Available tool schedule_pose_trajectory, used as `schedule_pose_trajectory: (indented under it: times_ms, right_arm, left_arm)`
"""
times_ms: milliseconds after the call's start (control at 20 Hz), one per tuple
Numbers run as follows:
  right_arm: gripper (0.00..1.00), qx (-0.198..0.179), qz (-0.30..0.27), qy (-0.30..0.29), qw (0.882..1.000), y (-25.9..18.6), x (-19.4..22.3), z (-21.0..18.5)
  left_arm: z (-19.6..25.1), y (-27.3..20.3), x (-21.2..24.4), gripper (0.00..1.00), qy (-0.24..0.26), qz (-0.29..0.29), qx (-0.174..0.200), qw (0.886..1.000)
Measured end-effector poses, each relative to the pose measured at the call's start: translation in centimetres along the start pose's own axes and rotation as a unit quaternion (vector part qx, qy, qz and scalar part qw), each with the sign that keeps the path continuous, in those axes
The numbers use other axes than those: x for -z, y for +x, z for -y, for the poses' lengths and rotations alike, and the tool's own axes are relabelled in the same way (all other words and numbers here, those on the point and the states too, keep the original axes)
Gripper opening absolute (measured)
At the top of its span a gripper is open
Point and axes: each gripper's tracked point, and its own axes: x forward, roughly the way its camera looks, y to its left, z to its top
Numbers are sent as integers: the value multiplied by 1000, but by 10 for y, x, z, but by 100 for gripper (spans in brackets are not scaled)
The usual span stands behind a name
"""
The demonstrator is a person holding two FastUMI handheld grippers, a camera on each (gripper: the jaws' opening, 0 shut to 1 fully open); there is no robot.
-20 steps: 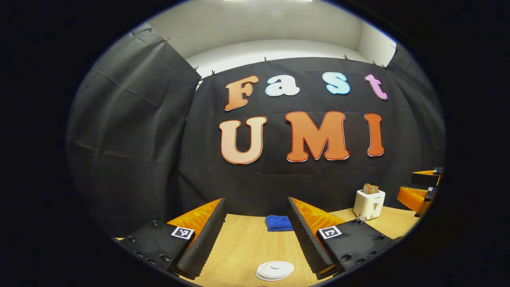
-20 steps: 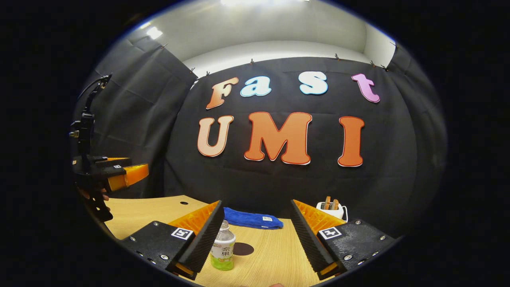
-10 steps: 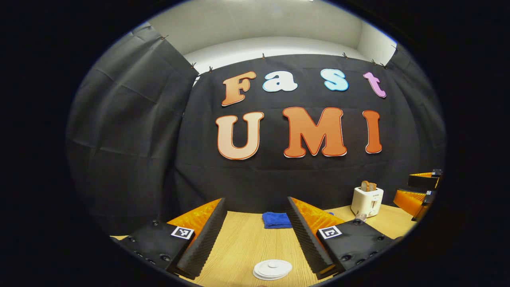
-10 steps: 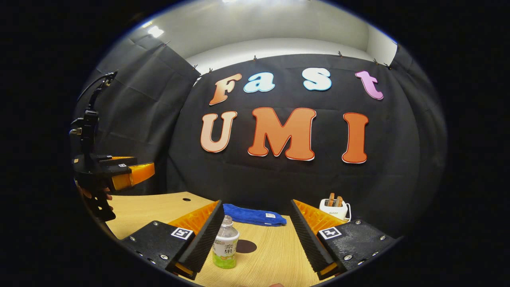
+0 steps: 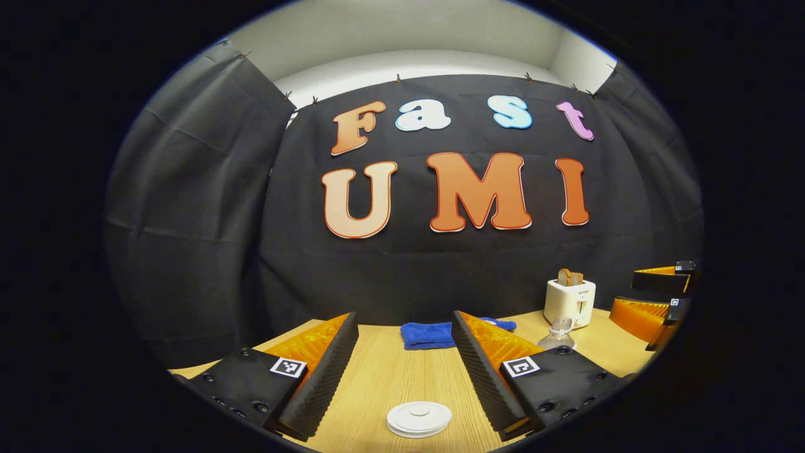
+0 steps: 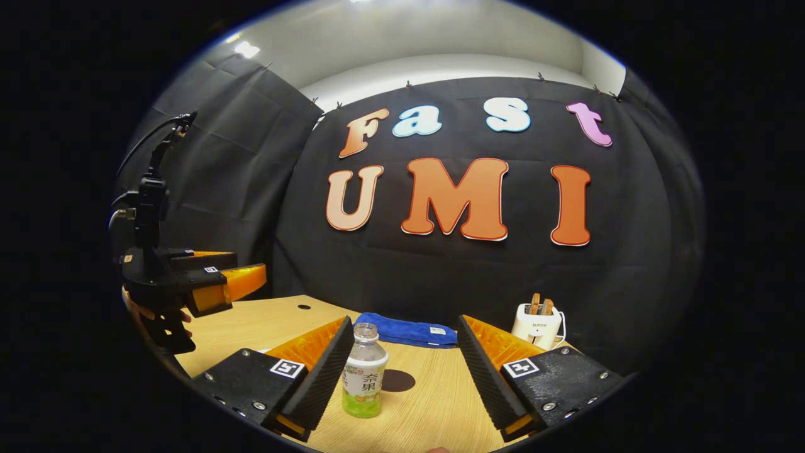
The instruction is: Open the teacup lid with one hand, grasp the water bottle and pour water into the teacup with the other hand; after pouring, place the water bottle on the coaster and then close the teacup lid.
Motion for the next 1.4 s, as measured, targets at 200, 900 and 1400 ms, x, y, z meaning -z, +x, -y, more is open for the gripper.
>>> schedule_pose_trajectory:
  times_ms: [200,900,1400]
  right_arm:
    - [99,-12,-16,-4,1000,3,20,-5]
    - [99,-27,-83,1,996,16,80,-13]
    - [99,-38,-105,4,994,21,98,-19]
  left_arm:
    - [12,5,33,96,1,-31,19,999]
    - [25,20,150,91,15,-156,61,986]
    - [20,21,178,59,32,-197,56,978]
